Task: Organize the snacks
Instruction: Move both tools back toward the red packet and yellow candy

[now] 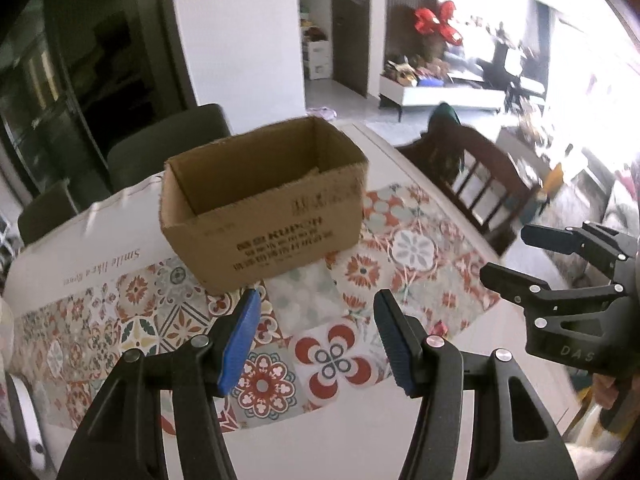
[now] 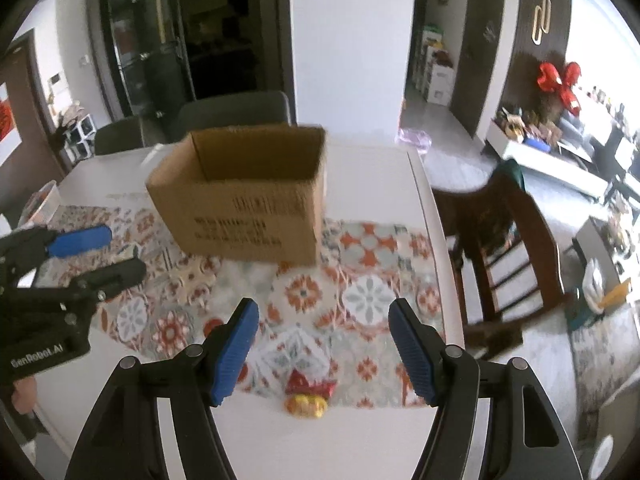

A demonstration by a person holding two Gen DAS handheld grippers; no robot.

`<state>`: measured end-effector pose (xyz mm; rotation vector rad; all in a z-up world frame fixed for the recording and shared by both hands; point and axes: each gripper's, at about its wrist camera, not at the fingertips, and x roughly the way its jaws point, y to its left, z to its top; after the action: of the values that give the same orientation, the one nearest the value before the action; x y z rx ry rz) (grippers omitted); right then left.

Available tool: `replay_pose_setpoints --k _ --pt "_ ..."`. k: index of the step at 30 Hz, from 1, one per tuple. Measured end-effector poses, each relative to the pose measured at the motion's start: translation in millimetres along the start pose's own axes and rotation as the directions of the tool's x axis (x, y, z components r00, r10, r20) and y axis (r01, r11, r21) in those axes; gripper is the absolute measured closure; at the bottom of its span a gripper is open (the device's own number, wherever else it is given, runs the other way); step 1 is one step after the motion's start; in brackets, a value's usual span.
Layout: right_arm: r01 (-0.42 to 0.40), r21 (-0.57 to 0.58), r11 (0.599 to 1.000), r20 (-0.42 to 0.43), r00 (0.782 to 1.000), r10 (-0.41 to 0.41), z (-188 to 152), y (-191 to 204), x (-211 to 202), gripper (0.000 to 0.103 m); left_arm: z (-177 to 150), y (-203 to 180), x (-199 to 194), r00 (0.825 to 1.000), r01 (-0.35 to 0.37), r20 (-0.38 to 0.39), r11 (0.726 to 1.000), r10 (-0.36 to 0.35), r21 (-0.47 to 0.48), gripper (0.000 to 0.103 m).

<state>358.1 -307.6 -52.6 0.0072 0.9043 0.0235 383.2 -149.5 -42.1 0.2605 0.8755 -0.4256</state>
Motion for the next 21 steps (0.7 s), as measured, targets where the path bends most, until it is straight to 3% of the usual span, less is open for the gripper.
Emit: replay_pose_setpoints --k 7,14,21 --pt "-0.023 0.069 0.997 -0.107 0.994 0.031 -49 -7 23 0.035 -24 -18 20 0.998 0.043 -0.04 0.995 -0.04 0.093 0.045" --pt "-0.014 0.086 0.996 -0.142 0.99 0.027 -78 1 43 0.035 -45 -24 46 0.995 0.089 -0.063 0.978 -0.079 0.19 0.045" --pt "-0.025 0.104 0.994 -0.168 0.985 0.042 -96 5 67 0.035 -53 -35 77 0.982 0.185 -0.106 0.931 -0.159 0.316 0.046"
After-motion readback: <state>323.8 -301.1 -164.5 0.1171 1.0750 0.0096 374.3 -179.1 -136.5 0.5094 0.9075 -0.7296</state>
